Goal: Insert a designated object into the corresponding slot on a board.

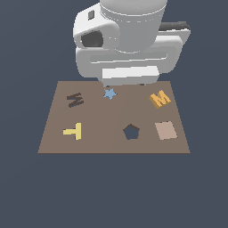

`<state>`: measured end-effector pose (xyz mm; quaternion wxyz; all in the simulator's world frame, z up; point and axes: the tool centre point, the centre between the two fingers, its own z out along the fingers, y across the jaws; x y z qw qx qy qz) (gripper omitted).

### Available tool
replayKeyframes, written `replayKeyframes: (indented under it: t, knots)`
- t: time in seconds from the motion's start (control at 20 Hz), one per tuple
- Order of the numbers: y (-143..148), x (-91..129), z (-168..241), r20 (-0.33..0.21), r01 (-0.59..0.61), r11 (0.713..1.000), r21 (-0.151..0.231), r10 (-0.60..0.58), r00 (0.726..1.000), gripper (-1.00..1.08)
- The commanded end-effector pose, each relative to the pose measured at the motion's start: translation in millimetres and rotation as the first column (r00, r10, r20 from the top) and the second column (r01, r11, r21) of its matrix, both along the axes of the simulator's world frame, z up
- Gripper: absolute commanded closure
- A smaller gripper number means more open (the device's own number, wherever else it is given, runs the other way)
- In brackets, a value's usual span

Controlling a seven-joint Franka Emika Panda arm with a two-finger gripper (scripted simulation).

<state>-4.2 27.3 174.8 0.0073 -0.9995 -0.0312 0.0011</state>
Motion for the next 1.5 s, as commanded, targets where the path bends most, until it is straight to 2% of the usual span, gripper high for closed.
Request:
replayKeyframes:
  t: [0.0,0.25,0.55,0.85,1.05,1.25,1.45]
  knots:
    - [0,0,0,0.000,0.000,1.000,0.000,0.000,1.000,-0.92]
    - [10,-1,-8,0.000,-0.026,1.000,0.000,0.026,1.000,-0.92]
    - [50,-7,-39,0.002,-0.128,0.992,-0.002,0.128,0.992,-0.92]
    - [108,-25,-86,0.003,-0.281,0.960,-0.006,0.281,0.960,-0.92]
    - [135,-36,-110,0.004,-0.351,0.936,-0.009,0.351,0.936,-0.92]
    - [149,-42,-122,0.003,-0.389,0.921,-0.012,0.389,0.921,-0.92]
    - [150,-43,-125,0.003,-0.395,0.919,-0.014,0.395,0.919,-0.92]
